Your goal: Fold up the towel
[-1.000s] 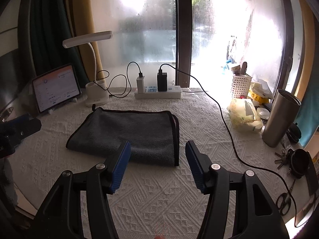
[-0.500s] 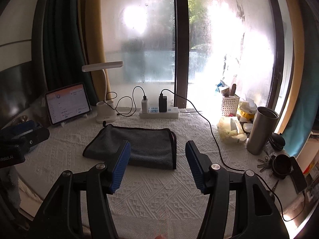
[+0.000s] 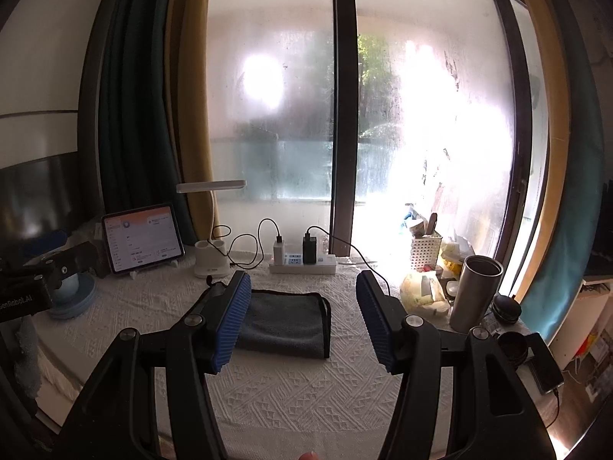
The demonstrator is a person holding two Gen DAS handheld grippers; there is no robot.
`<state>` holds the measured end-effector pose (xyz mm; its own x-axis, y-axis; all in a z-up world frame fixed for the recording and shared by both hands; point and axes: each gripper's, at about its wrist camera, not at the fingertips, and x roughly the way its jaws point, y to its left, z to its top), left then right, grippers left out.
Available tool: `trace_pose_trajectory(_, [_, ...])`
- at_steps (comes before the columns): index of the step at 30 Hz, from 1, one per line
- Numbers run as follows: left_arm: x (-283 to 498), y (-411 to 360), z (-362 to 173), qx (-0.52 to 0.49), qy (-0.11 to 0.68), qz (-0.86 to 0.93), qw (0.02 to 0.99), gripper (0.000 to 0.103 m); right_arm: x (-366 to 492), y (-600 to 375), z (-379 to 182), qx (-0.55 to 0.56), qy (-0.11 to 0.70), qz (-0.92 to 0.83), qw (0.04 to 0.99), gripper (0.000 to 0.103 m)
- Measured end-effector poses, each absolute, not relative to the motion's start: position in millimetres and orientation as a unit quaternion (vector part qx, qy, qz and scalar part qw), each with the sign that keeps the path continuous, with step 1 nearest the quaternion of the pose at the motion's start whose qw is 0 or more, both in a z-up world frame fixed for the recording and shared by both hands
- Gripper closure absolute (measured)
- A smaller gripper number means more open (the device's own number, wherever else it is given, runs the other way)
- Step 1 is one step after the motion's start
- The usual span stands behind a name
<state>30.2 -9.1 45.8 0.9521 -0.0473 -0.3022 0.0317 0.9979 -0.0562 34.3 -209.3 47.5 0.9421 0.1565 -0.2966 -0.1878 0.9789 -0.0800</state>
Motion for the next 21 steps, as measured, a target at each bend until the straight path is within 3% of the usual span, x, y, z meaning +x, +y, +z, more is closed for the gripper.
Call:
trace_pose_trajectory(10, [-6, -15, 85, -0.012, 0.108, -0.009, 0.994, 0.009, 1, -208, 79, -0.061, 0.105, 0.082, 0.989, 0.041])
trace_pose_trajectory(14, [-19, -16, 98, -0.011, 0.091, 0.003, 0.996, 0.009, -10, -209, 90, -0.060, 0.092, 0.078, 0.991, 0.030])
trace_pose_trajectory(21, [-41, -23, 112, -0.002, 0.074, 0.013, 0.997, 0.009, -25, -210, 104, -0.054, 0.075, 0.074, 0.993, 0.024])
